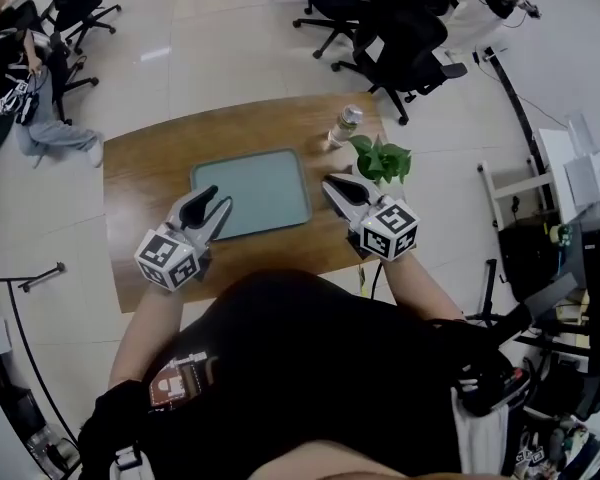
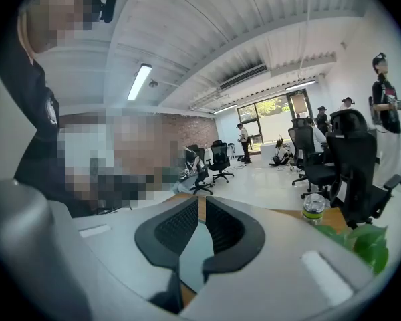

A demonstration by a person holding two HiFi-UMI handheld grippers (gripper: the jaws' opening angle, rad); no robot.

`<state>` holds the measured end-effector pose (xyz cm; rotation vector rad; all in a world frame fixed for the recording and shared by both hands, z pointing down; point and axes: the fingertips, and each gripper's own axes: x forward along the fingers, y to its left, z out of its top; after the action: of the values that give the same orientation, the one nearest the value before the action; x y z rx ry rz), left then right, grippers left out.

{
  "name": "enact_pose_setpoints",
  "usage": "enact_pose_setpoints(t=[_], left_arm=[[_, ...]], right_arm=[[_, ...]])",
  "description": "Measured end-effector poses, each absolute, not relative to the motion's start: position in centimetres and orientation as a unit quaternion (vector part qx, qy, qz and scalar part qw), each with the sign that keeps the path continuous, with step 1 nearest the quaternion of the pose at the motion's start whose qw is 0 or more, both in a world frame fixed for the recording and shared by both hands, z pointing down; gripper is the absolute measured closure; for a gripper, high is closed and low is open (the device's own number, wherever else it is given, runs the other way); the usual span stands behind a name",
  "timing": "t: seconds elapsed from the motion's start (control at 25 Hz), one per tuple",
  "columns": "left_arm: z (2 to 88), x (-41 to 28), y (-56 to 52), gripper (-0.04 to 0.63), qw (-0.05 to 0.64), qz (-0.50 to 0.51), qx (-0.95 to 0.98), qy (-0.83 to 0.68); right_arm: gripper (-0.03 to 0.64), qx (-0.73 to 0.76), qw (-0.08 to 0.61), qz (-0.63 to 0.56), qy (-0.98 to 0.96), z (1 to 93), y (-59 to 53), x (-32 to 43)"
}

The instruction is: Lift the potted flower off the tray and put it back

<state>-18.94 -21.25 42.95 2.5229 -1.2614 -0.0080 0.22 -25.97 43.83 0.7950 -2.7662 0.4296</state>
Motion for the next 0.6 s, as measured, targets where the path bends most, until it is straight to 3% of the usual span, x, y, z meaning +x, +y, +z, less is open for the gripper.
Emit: enact_pose_setpoints(t=[0.36,0.6], left_arm=[[44.4,-9.5,-24.7,0.417,0.149,0.036,0.920,-0.360],[47.2,-0.4,-27.8,0.348,0.144,0.076,0.940,-0.299]], right_arm=[[0.552,0.338,0.098,0.144,-0.925,42.9,-26.2,8.2],[0.550,0.392,0.083,0.147,-0.904,42.4,-26.4,16.0]])
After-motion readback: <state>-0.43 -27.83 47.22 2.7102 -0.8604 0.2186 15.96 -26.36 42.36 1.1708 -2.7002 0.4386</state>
